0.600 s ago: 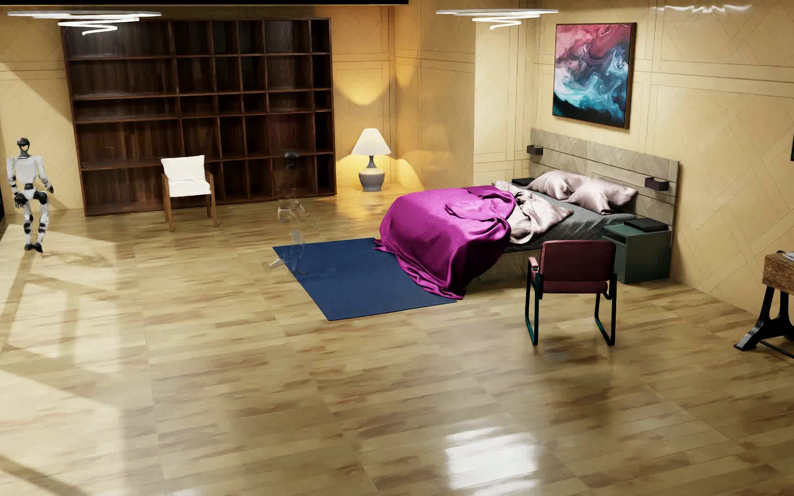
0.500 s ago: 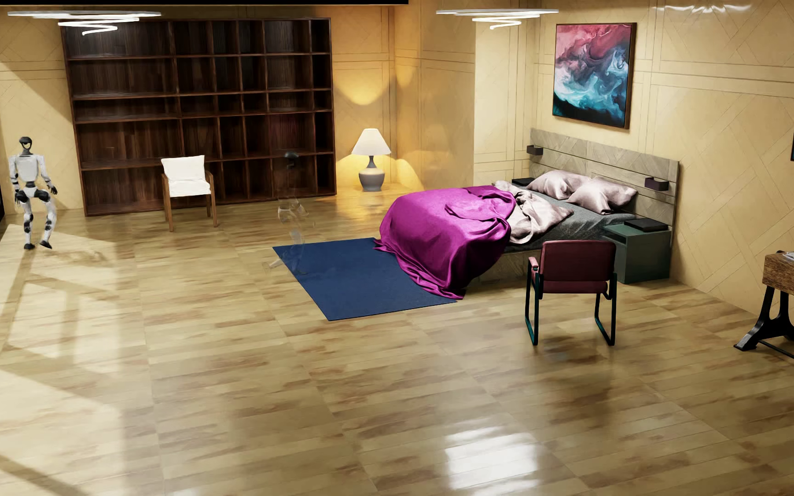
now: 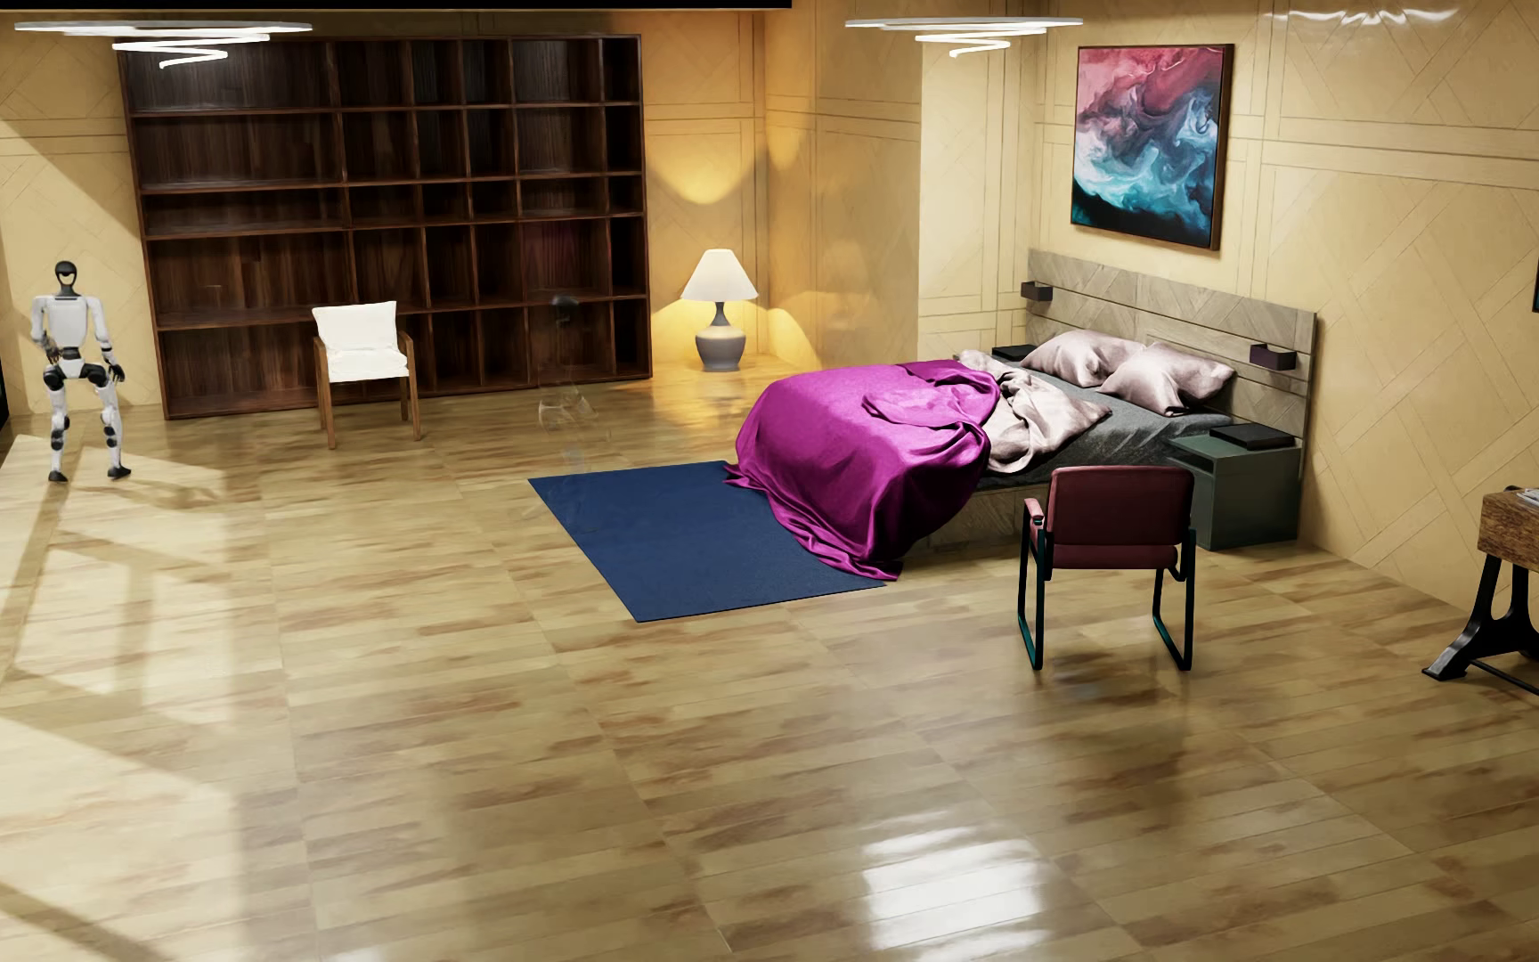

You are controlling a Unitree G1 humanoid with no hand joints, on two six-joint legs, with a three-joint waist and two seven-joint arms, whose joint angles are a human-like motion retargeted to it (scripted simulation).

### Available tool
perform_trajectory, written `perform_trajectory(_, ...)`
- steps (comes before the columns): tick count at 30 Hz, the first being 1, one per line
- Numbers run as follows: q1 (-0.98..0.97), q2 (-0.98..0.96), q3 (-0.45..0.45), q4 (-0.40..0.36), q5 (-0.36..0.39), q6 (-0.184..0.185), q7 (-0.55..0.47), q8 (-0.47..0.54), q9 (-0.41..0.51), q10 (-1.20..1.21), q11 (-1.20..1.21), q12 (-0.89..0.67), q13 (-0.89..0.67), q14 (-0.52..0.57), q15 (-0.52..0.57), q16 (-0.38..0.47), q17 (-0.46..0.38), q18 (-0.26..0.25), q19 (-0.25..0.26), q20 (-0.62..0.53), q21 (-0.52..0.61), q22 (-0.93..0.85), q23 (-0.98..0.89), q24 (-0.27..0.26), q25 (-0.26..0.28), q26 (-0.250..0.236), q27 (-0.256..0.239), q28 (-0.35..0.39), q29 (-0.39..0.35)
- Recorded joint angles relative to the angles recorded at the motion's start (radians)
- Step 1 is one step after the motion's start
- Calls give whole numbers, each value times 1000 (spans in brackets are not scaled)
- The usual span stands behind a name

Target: Go to the bed

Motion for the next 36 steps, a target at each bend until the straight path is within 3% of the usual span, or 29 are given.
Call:
perform_trajectory(1, 25, -12, 0, -26, 9, 0, -53, 18, -1, 13, 22, 27, -1, -10, 3, -36, 10, -11, -1, 52, -11, 78, -32, 14, 24, 48, -6, -19, -18)
perform_trajectory(3, 83, -57, -3, -83, 25, -7, -168, 67, 4, -12, 84, 59, -6, -15, 7, -102, 23, -20, -6, 159, -17, 268, -103, -19, 46, 168, -23, 23, -36)
perform_trajectory(4, 105, -84, -8, -101, 35, -14, -205, 95, 9, -45, 106, 63, -6, -14, 17, -108, 28, 0, -11, 159, -18, 376, -144, -8, 48, 197, -44, 6, -42)
perform_trajectory(6, 96, -132, -27, -71, 77, -35, -134, 154, 25, -122, 46, 47, -10, -60, 92, -86, 38, 65, -8, 62, -1, 573, -248, 95, 34, 166, -102, -154, -46)
perform_trajectory(7, 68, -151, -37, -43, 110, -46, -63, 189, 30, -164, -47, 32, -16, -68, 174, -76, 42, 73, 30, 14, 16, 640, -297, 145, 8, 134, -129, -240, -41)
perform_trajectory(8, 34, -171, -44, -18, 148, -58, 0, 223, 33, -203, -144, 15, -20, -56, 247, -71, 45, 70, 133, -20, 35, 683, -337, 184, -32, 116, -146, -301, -26)
perform_trajectory(9, 0, -192, -46, 11, 184, -69, 66, 234, 34, -232, -177, -1, -19, -34, 235, -68, 47, 64, 219, -46, 55, 702, -368, 218, -78, 112, -153, -325, 0)
perform_trajectory(10, -26, -208, -49, 46, 183, -79, 129, 204, 35, -256, -103, -16, -11, -8, 145, -61, 50, 56, 217, -73, 74, 700, -390, 256, -113, 116, -159, -309, 33)
perform_trajectory(11, -40, -208, -54, 79, 131, -86, 185, 134, 33, -283, 32, -33, 5, 22, 27, -51, 52, 47, 183, -107, 84, 683, -399, 303, -128, 121, -167, -262, 63)
perform_trajectory(13, -40, -132, -71, 127, -19, -95, 282, -49, 21, -359, 276, -72, 54, 93, -155, -34, 46, 22, 43, -187, 59, 609, -382, 413, -105, 131, -156, -135, 83)
perform_trajectory(15, -21, -26, -88, 168, -137, -97, 373, -78, 0, -440, 400, -101, 101, 161, -250, -22, 39, -11, -25, -175, -12, 466, -323, 443, -69, 122, -94, -5, 27)
perform_trajectory(17, 0, 60, -87, 224, -279, -100, 496, -114, -24, -494, 427, -102, 105, 214, -331, -12, 37, -55, -43, -93, -105, 258, -224, 412, -21, 88, 3, 131, -43)
perform_trajectory(18, 6, 103, -79, 263, -376, -103, 567, -204, -35, -505, 414, -90, 91, 236, -373, -1, 25, -78, -56, -37, -137, 146, -172, 378, -14, 74, 55, 200, -57)
perform_trajectory(19, 15, 149, -68, 313, -466, -105, 644, -349, -46, -511, 389, -74, 77, 257, -409, 5, 9, -99, -78, 34, -141, 48, -140, 309, -38, 69, 100, 259, -45)
perform_trajectory(20, 33, 187, -58, 380, -509, -106, 726, -490, -55, -511, 355, -52, 62, 265, -425, 14, -6, -117, -74, 113, -115, -28, -134, 200, -82, 68, 119, 304, -12)
perform_trajectory(21, 61, 182, -57, 464, -480, -99, 799, -529, -59, -495, 332, -16, 44, 242, -437, 35, -14, -118, 30, 189, -72, -85, -146, 67, -120, 70, 97, 331, 31)
perform_trajectory(22, 89, 127, -62, 560, -391, -85, 838, -458, -57, -459, 332, 36, 20, 171, -475, 70, -16, -85, 106, 252, -21, -127, -162, -66, -135, 75, 43, 338, 80)
perform_trajectory(23, 90, 68, -57, 622, -281, -69, 785, -363, -51, -397, 342, 99, -6, 60, -512, 105, -19, 22, 94, 292, 30, -149, -171, -177, -133, 85, -22, 334, 135)
perform_trajectory(24, 38, 29, -42, 598, -169, -56, 586, -268, -40, -295, 343, 161, -30, -24, -540, 127, -28, 123, 55, 301, 71, -136, -178, -244, -136, 102, -75, 329, 181)
perform_trajectory(25, -37, 22, -28, 502, -66, -46, 364, -190, -28, -169, 322, 210, -61, -66, -556, 148, -24, 85, 12, 277, 95, -88, -179, -267, -152, 129, -95, 304, 198)
perform_trajectory(26, -100, 44, -24, 412, 21, -34, 268, -134, -16, -54, 279, 247, -82, -91, -559, 166, -5, 55, -22, 229, 95, -16, -186, -244, -158, 160, -98, 235, 176)
perform_trajectory(28, -212, 129, -13, 307, 159, -7, 333, -41, 1, 94, 153, 282, -100, -106, -527, 156, 43, 124, -62, 84, 73, 152, -234, -108, -91, 163, -131, -16, 107)
perform_trajectory(29, -285, 177, 1, 236, 223, 5, 346, 16, 6, 117, 86, 299, -121, -93, -500, 134, 50, 129, -79, 39, 82, 206, -264, -43, -52, 120, -181, -154, 100)
perform_trajectory(30, -370, 230, 17, 159, 284, 14, 331, 79, 11, 103, 20, 326, -154, -71, -472, 100, 46, 106, -99, 37, 100, 226, -297, -13, -39, 73, -242, -261, 104)
perform_trajectory(31, -454, 291, 31, 95, 335, 21, 306, 145, 15, 53, -47, 358, -195, -48, -449, 57, 40, 93, -117, 64, 118, 218, -335, -13, -44, 43, -293, -317, 99)
perform_trajectory(32, -526, 357, 43, 55, 374, 26, 285, 210, 20, -27, -107, 387, -237, -11, -432, 18, 41, 95, -131, 87, 128, 193, -374, -16, -51, 27, -322, -309, 79)
perform_trajectory(33, -581, 424, 56, 27, 398, 27, 260, 280, 25, -129, -157, 407, -274, 39, -414, -8, 51, 100, -146, 82, 132, 164, -407, -1, -48, 17, -327, -249, 49)
perform_trajectory(35, -624, 549, 82, -19, 400, 12, 200, 389, 37, -304, -183, 415, -308, 90, -337, -16, 83, 88, -171, 15, 121, 144, -439, 82, -9, 23, -298, -109, -16)
perform_trajectory(36, -617, 591, 94, -28, 386, -6, 197, 424, 44, -299, -145, 400, -299, 134, -263, -16, 93, 141, -149, -11, 112, 171, -432, 117, 20, 42, -269, -87, -48)
